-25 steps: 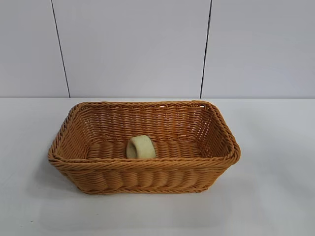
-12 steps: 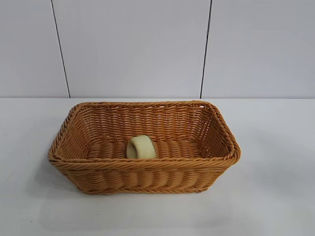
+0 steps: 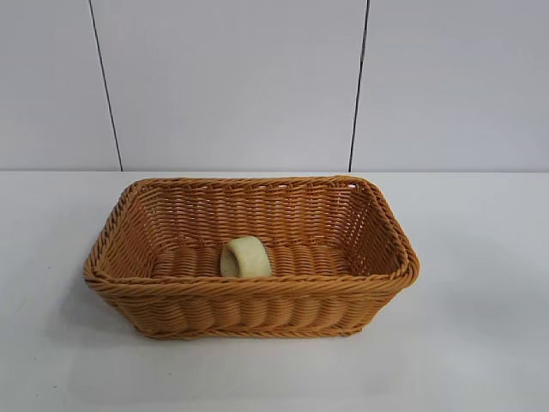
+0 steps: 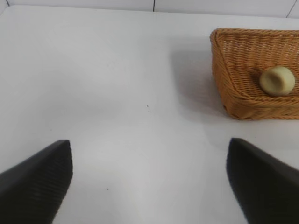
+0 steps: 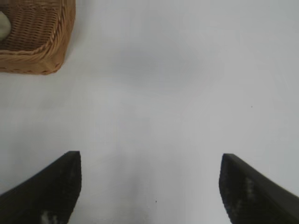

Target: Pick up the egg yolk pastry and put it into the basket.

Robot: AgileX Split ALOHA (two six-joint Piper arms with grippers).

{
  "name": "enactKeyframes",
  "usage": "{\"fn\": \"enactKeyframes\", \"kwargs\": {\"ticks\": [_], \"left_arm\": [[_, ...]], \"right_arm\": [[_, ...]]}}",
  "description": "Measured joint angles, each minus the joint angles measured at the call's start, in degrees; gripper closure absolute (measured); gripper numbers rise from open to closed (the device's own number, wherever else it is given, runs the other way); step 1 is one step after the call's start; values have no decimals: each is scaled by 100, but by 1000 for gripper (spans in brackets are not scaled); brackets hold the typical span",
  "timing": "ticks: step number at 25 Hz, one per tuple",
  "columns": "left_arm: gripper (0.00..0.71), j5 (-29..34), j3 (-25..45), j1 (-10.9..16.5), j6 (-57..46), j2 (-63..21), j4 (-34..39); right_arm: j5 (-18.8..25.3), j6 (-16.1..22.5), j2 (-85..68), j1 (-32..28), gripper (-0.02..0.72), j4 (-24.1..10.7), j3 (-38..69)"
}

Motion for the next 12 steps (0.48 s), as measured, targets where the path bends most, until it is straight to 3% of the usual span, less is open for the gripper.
{"fn": "enactKeyframes", "kwargs": {"ticks": [12], "left_arm": [[20, 0, 0, 0, 0, 0, 0]], "right_arm": [[3, -5, -1538, 0, 143, 7, 6]]}}
